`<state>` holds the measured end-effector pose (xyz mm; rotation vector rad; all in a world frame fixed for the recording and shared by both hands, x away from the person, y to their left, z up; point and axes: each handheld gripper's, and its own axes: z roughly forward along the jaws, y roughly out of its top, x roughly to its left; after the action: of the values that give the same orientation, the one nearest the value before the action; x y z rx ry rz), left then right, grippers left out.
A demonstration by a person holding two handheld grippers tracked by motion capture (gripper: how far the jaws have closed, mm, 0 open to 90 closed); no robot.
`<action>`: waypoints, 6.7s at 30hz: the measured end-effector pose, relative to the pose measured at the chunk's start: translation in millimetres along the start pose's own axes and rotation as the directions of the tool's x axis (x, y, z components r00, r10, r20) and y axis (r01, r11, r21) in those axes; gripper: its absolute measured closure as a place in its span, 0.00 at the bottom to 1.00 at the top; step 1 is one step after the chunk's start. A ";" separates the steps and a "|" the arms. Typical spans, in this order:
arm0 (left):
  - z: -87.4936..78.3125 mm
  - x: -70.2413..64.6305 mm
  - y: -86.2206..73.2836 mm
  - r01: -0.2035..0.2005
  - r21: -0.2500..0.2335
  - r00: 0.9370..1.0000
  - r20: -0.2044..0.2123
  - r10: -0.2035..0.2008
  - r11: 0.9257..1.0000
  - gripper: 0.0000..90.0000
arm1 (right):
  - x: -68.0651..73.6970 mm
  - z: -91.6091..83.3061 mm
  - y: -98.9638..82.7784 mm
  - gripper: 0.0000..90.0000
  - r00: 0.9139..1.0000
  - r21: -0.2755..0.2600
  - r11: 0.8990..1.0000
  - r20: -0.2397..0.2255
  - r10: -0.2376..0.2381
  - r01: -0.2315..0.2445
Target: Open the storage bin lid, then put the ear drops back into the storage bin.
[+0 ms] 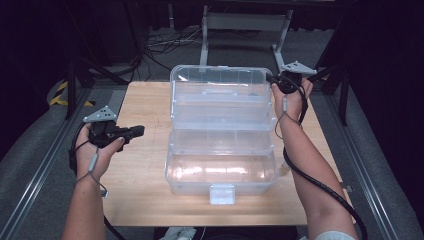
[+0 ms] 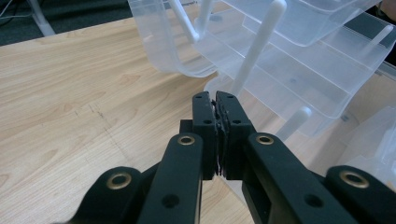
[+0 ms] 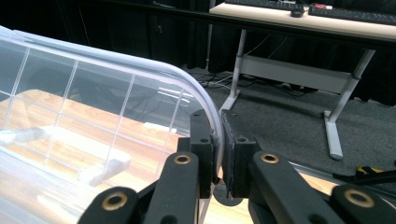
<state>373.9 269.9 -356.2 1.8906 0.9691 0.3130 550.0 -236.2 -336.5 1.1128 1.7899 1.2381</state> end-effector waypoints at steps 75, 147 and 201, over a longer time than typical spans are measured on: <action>9.6 9.8 -9.5 0.038 0.038 0.999 0.011 -0.039 0.999 0.96 | -23.5 55.7 -32.0 0.92 0.989 0.123 0.987 -0.091 0.117 -0.105; 30.7 9.7 6.4 0.018 0.057 0.998 0.062 -0.021 0.998 0.92 | -48.0 -27.6 -19.4 0.66 0.982 0.070 0.993 -0.157 0.110 -0.100; 27.6 10.0 4.4 0.044 0.083 0.996 0.068 -0.049 0.996 0.67 | -41.7 -140.4 -30.6 0.59 0.944 0.356 0.922 -0.329 -0.029 0.152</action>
<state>398.6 258.7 -368.4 1.9365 0.9903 0.1810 435.5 -330.8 -318.8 1.0590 2.3768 1.0881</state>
